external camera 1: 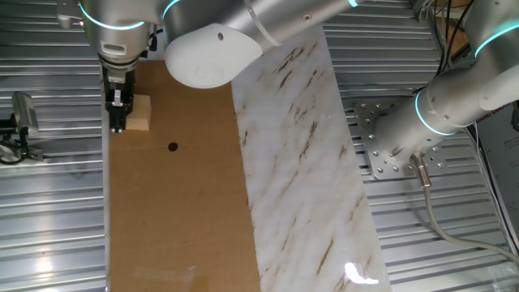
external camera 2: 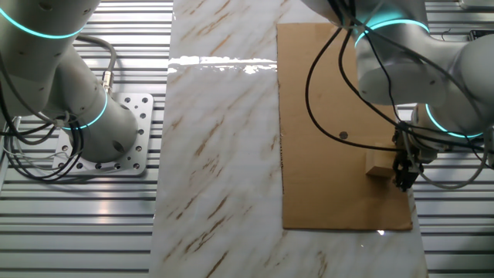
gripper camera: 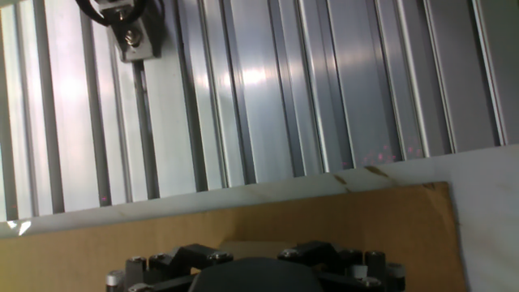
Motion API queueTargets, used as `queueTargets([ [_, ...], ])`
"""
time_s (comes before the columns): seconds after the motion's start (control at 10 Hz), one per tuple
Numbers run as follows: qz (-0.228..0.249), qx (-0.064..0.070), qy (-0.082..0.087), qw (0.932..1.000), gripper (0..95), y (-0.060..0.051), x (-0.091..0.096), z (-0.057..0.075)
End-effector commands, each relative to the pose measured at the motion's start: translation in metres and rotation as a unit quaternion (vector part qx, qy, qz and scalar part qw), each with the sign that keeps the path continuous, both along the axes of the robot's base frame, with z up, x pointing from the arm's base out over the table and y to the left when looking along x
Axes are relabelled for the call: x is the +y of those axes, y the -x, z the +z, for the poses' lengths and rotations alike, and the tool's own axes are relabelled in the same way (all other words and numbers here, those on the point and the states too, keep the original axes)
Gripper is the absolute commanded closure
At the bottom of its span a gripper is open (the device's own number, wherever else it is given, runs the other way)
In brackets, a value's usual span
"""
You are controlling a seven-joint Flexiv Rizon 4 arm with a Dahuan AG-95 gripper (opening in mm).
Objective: Hold a small block with the gripper and sweep it from left to right on the table
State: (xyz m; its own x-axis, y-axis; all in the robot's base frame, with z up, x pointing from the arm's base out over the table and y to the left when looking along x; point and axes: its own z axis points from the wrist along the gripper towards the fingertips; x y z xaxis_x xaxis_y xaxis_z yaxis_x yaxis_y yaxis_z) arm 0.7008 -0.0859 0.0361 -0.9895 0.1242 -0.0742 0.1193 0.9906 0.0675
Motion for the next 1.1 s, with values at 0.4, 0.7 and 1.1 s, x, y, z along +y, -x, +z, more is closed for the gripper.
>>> queueTargets([
  [0.4,0.0,0.0,0.0,1.0,0.0,0.001,0.0,0.001],
  [0.7,0.109,0.035,0.01,0.9934,19.0,0.012,-0.01,0.08],
  [1.1,0.143,0.035,0.009,0.989,19.0,0.012,-0.01,0.08],
])
